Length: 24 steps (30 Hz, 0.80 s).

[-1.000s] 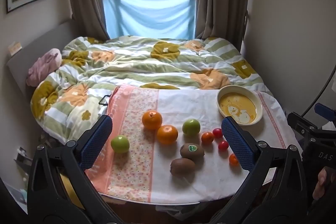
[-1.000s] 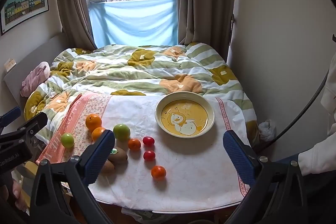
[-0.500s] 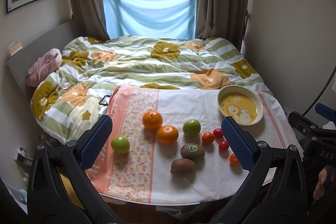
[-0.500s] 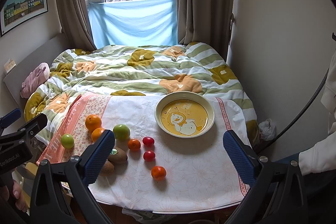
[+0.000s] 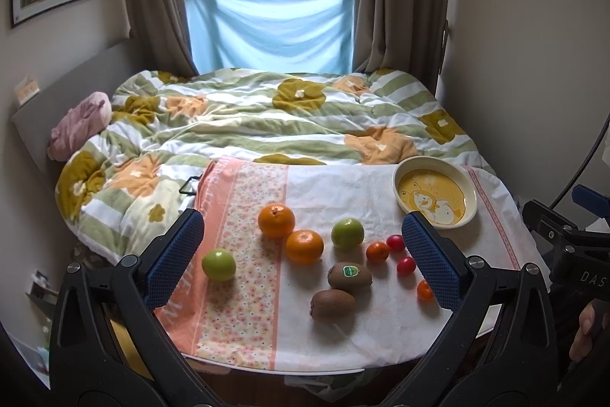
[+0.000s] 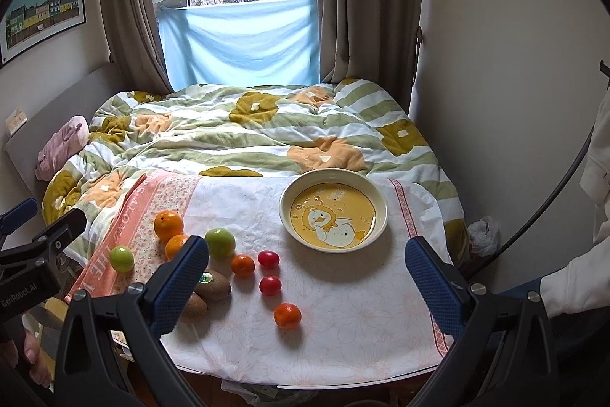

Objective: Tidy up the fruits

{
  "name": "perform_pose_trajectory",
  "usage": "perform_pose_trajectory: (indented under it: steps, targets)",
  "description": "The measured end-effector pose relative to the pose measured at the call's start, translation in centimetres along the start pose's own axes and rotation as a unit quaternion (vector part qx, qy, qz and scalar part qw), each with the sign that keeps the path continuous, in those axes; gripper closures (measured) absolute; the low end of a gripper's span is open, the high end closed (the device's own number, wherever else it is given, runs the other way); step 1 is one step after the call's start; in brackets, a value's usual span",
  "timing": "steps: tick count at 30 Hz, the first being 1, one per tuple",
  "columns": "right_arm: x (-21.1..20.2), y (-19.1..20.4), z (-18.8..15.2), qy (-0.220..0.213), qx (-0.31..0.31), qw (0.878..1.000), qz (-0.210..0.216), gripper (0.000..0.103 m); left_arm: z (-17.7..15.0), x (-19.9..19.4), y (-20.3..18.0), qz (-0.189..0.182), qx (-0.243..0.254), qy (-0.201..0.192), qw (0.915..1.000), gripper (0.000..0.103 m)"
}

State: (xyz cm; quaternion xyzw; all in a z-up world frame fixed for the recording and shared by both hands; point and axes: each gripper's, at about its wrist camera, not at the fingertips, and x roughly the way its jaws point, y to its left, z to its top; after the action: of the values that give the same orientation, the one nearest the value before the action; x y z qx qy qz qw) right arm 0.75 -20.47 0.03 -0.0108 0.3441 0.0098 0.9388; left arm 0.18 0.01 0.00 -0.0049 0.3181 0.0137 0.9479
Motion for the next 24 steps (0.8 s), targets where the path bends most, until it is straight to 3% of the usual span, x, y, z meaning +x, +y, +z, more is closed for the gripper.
perform_pose_trajectory:
  steps: [24]
  targets:
    - [0.03, 0.08, -0.11, -0.001, 0.001, 1.000, 0.000, 0.000, -0.01, -0.04, 0.10, 0.000, 0.000, 0.000, 1.0000, 0.000]
